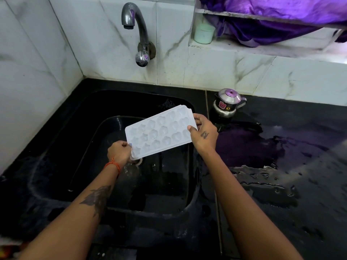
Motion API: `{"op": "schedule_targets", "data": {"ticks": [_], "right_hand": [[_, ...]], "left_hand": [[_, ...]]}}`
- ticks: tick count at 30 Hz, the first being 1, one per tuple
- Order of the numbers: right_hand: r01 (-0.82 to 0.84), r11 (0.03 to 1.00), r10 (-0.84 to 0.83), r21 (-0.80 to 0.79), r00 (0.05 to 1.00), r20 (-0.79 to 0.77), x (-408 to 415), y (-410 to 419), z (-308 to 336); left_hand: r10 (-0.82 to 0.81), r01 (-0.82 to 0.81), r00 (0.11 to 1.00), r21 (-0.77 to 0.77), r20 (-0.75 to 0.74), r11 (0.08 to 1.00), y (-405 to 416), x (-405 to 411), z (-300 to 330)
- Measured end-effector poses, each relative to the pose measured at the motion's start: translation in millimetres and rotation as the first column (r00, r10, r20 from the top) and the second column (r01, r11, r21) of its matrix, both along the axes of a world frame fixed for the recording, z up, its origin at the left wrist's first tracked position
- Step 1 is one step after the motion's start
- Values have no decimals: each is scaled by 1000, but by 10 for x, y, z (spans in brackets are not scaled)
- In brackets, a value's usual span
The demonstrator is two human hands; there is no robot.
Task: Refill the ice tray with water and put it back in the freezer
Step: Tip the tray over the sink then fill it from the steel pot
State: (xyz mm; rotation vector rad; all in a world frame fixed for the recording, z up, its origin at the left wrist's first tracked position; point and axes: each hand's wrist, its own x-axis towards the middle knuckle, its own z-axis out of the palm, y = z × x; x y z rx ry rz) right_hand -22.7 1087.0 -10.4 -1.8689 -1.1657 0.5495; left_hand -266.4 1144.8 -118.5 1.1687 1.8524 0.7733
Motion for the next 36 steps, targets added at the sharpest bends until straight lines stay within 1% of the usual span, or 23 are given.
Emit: {"op": "schedule_targets", "data": {"ticks": [10,15,19,26,30,34,36], "right_hand": [[-26,998,26,56,1000,9,-23,14,-2],[-56,994,55,89,998,17,-41,1,6],[-79,992,77,100,997,28,-57,-18,10],[-118,985,114,128,993,37,-79,-69,38],[-136,982,133,134,991,35,-80,-101,54],[-157,978,151,141,987,49,-71,-137,62],[-167,973,160,158,986,55,-73,-155,62]], "left_hand": [[33,-32,997,-14,68,999,36,-40,-109],[19,-19,996,-7,89,1000,54,-71,-179],[-3,4,997,-6,78,1000,2,-56,-148],[48,-47,992,-7,120,999,-24,-64,-191],[66,-64,989,-18,132,998,40,-128,-386],[80,-78,984,-24,159,997,35,-134,-437],[92,-90,982,-21,164,996,-32,-90,-328]]}}
